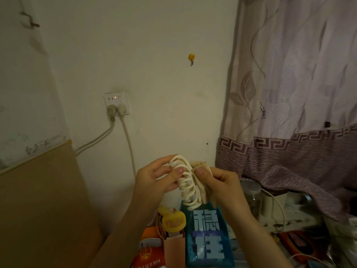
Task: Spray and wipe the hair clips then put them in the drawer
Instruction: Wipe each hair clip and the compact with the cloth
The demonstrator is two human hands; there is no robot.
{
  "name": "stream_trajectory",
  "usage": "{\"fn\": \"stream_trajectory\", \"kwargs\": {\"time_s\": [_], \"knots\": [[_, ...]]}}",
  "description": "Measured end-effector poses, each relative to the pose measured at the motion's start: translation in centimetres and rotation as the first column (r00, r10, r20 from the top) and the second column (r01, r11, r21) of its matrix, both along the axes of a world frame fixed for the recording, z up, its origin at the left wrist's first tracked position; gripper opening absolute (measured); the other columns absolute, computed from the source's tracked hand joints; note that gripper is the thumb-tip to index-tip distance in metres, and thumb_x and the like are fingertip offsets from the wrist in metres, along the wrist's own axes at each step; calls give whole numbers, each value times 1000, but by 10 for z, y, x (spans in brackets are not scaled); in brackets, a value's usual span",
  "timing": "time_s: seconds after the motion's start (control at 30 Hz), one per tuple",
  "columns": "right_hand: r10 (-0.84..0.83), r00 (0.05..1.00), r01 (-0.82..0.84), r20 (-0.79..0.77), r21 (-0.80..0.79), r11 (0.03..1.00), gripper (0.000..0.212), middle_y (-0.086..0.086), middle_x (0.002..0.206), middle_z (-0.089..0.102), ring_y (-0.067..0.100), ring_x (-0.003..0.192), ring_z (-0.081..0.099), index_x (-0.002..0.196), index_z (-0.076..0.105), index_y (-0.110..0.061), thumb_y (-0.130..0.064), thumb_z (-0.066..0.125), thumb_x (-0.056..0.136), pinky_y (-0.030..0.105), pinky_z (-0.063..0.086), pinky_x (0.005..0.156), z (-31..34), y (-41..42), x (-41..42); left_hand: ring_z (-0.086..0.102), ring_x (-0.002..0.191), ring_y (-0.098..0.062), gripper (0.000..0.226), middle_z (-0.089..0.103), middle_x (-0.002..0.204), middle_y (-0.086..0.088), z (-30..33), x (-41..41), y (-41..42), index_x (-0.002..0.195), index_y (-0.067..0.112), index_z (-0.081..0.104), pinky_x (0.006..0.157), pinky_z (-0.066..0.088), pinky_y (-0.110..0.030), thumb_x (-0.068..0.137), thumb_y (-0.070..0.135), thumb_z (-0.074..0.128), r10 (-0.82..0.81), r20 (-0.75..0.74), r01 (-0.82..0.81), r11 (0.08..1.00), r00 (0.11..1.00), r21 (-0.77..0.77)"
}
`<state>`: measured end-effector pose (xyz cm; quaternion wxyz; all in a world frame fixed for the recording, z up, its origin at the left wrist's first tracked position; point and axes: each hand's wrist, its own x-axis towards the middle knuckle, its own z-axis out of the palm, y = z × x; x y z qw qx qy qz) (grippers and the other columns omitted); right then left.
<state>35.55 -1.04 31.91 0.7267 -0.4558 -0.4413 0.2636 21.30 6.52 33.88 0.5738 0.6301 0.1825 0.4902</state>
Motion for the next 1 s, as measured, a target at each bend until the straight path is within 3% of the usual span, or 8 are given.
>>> {"fn": "stream_trajectory", "kwargs": {"time_s": [0.13,0.27,0.37,0.47,0.63,0.8,0.9,1.0], "knots": [[38,999,-37,22,-23,999,33,25,76,70,18,56,60,86,75,2,-28,67,75,23,48,50,-4,-5,-3,73,82,-23,32,75,89,-9,-1,-2,1,94,22,73,63,56,-24,63,25,76,16,53,-15,999,998,-32],[41,999,-40,34,-31,999,50,43,76,54,27,64,48,83,64,17,-32,66,75,37,41,63,-10,-9,-5,73,80,-21,33,76,87,-7,0,-1,4,96,18,70,60,56,-23,63,20,75,58,96,-51,996,994,-75],[42,997,-39,65,-51,998,57,35,63,49,23,55,42,77,60,20,-36,65,73,29,39,54,-13,-14,-5,73,83,-23,38,75,90,-8,0,-4,8,100,15,69,62,57,-24,63,21,75,81,133,-66,992,988,-111],[38,998,-34,44,-72,997,56,37,70,53,25,58,46,79,64,16,-39,65,68,28,41,56,-14,-17,-2,73,86,-25,41,75,93,-10,1,-7,10,101,14,69,64,57,-26,62,23,75,55,129,-41,994,990,-105],[-32,997,29,-70,-43,999,46,24,74,59,30,68,51,75,66,9,-36,66,69,36,45,62,-4,-14,8,73,85,-24,33,75,92,-9,-1,-8,9,96,20,72,64,58,-27,63,24,75,11,32,-10,998,999,-57],[-44,999,45,-11,37,998,55,22,71,56,27,66,46,76,61,15,-39,66,72,39,38,62,8,-10,5,72,86,-24,37,75,93,-7,-5,-2,6,96,24,72,69,59,-30,59,30,77,-9,-56,7,999,998,-42],[-34,998,33,52,24,999,38,23,75,66,28,63,54,82,73,0,-36,65,75,39,46,60,6,-7,-3,73,84,-22,36,75,92,-6,-4,1,4,95,24,72,64,57,-26,60,28,76,-27,-37,25,999,999,-47],[-32,998,31,52,21,999,22,22,84,72,37,75,64,87,78,-12,-28,66,79,53,53,72,1,-6,-7,73,83,-20,34,75,91,-6,-3,3,2,97,22,72,62,56,-23,64,22,76,-31,0,31,998,1000,-54]]}}
